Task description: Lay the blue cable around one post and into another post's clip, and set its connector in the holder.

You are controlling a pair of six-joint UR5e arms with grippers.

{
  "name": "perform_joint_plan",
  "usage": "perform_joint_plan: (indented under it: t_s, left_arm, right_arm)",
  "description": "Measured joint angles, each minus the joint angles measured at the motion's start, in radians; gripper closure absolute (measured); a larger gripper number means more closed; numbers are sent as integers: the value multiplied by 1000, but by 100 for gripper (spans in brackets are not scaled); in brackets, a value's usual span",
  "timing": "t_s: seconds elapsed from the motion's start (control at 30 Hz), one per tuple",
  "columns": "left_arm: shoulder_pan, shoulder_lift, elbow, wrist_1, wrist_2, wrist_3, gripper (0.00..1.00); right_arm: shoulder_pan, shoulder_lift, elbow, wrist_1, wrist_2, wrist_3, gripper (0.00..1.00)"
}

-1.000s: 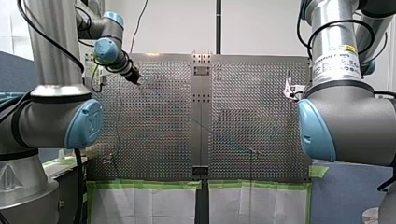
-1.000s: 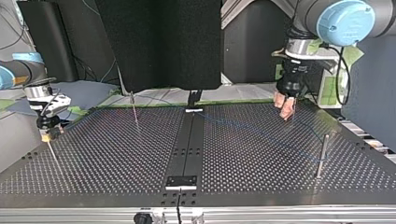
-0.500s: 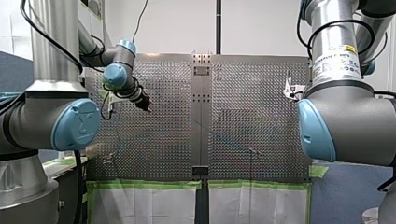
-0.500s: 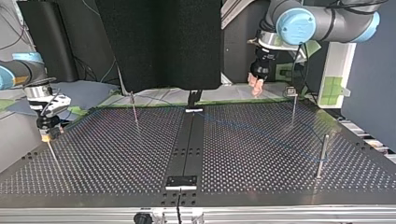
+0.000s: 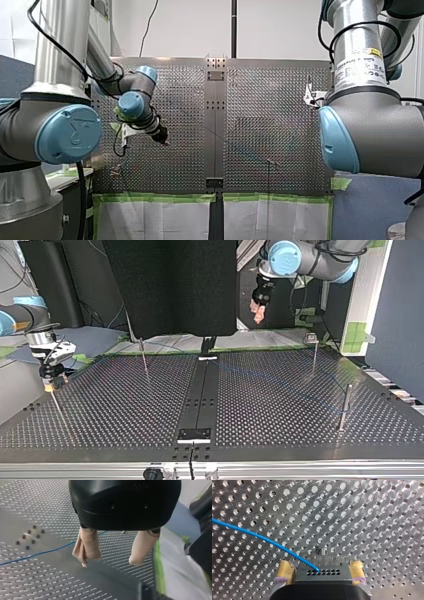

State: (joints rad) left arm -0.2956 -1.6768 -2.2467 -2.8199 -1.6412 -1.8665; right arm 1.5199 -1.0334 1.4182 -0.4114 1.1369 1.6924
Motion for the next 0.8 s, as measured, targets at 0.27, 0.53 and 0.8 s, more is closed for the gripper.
perform_joint_plan:
  t_s: [0.27,0.53,0.8]
  left_arm:
    - [-83,-50,-14,82,-47,-65,13]
    - [-167,-52,-14,167,-79,-70,13]
    - [-205,-52,-14,258,-103,-20,13]
  right_arm:
    - [0,0,0,0,0,1,0]
    - [0,0,0,0,0,1,0]
    - [0,0,0,0,0,0,0]
